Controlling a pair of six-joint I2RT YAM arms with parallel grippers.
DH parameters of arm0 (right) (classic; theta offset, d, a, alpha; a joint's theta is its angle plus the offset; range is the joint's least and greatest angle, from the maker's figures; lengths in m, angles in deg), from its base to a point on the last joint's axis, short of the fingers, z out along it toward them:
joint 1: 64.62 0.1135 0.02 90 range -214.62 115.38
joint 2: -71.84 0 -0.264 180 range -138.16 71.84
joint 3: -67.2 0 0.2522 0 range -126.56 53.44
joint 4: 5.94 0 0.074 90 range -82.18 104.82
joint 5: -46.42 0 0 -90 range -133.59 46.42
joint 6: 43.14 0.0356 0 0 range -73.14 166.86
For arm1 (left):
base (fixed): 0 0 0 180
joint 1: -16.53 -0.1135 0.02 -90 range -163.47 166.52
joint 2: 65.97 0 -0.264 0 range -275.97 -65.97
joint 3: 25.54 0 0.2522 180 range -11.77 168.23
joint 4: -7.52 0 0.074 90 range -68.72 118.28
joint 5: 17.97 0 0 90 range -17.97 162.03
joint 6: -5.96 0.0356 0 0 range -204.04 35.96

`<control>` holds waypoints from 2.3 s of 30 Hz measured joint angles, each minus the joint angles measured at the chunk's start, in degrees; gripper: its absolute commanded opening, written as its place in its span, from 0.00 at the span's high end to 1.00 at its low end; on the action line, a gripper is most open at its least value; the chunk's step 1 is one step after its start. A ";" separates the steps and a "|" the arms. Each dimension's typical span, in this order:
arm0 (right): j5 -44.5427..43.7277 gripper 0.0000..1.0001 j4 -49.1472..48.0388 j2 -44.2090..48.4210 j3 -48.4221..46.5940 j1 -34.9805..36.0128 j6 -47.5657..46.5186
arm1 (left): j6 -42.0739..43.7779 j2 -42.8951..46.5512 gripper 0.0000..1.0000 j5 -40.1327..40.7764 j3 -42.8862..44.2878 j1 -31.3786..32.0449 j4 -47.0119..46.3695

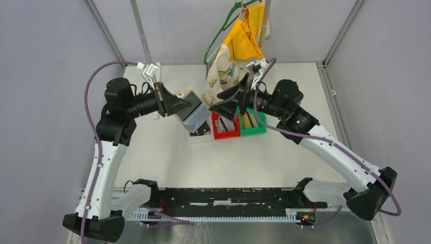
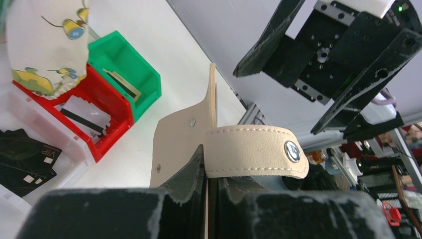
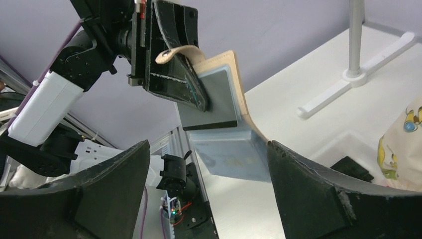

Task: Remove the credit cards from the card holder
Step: Remove the credit card from the card holder.

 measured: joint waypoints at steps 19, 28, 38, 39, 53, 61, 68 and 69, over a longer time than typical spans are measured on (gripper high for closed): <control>3.67 0.24 -18.75 -4.98 12.20 0.04 17.57 | -1.86 -1.40 0.98 9.64 0.35 -0.37 0.52; 3.13 0.02 -19.76 -6.56 12.39 0.13 18.10 | -1.84 -2.64 0.98 11.21 0.70 -0.74 5.31; -3.61 0.02 -21.11 -1.01 19.58 -1.55 17.31 | -1.40 0.15 0.98 8.44 1.20 -0.74 6.64; -2.86 0.02 -22.38 -0.57 21.14 -1.79 18.43 | -1.27 0.57 0.98 8.17 1.18 -0.74 6.73; 0.22 0.13 -8.39 -0.46 9.14 1.14 14.10 | -1.07 0.74 0.98 6.99 1.09 -0.74 6.88; 1.31 0.20 -14.12 -0.24 11.58 3.58 19.12 | -1.16 0.15 0.98 6.73 0.39 -0.74 6.43; 0.90 0.31 -24.87 -3.41 15.47 6.78 25.92 | -3.06 -0.63 0.98 4.59 -1.07 -0.74 2.62; 0.83 0.34 -26.32 -4.17 15.82 7.19 26.77 | -3.52 -0.68 0.98 4.13 -1.11 -0.74 2.10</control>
